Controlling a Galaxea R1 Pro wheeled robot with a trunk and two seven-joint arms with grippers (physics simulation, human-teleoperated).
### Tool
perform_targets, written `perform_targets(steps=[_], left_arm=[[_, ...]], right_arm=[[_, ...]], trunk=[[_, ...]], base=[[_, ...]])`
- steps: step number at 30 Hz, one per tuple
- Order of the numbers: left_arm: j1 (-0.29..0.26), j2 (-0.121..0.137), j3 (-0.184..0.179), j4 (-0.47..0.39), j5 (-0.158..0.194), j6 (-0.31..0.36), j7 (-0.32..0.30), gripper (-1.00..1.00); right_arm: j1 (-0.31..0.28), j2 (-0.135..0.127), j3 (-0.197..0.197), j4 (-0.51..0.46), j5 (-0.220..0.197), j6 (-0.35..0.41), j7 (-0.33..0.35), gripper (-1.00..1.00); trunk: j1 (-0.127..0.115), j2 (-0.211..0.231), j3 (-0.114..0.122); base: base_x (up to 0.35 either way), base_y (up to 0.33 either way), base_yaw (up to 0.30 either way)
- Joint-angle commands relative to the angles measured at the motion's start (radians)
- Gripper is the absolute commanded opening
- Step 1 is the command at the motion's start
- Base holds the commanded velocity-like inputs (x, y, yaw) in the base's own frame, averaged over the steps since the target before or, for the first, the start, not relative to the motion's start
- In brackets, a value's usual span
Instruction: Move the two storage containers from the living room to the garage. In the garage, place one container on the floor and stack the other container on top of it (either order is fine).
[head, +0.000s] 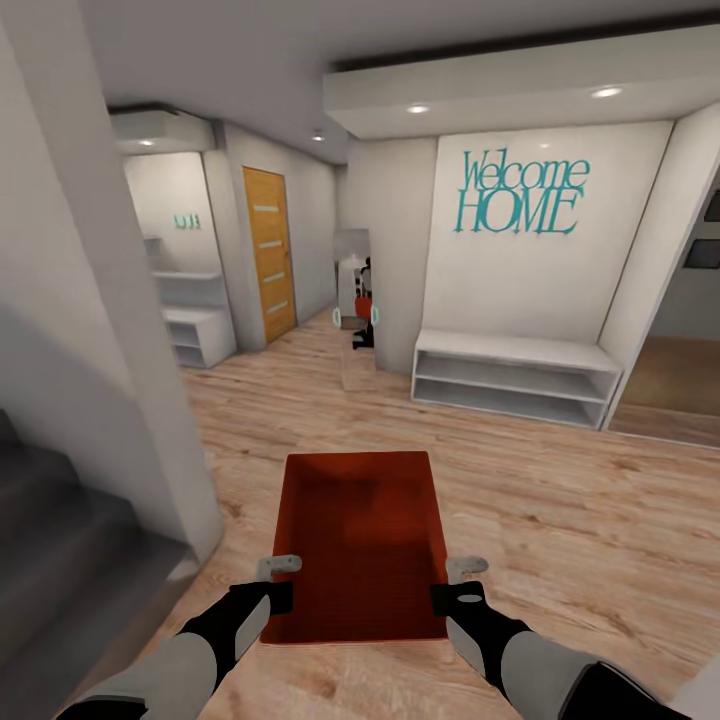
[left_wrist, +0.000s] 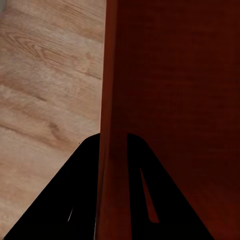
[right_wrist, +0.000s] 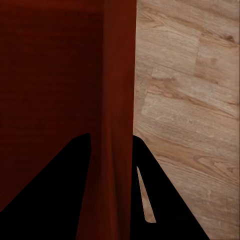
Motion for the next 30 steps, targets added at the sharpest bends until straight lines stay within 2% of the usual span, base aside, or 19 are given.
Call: perform_targets(steps=[1,30], left_arm=[[-0.001,0.003,0.002,-0.005,-0.003,0.006,0.011,-1.0],[-0.001,0.002,0.002,-0.005,-0.003,0.006,0.011,-1.0]], right_arm=[[-0.001,-0.002,0.001,0.004,-0.016,0.0,-0.007,-1.0],[-0.001,-0.003,0.001,0.004,-0.016,0.0,-0.007,-1.0]], trunk=[[0.001,-0.002,-0.002],[0.001,-0.002,-0.002]], base=[[0.322,0.0,0.0],[0.322,0.0,0.0]])
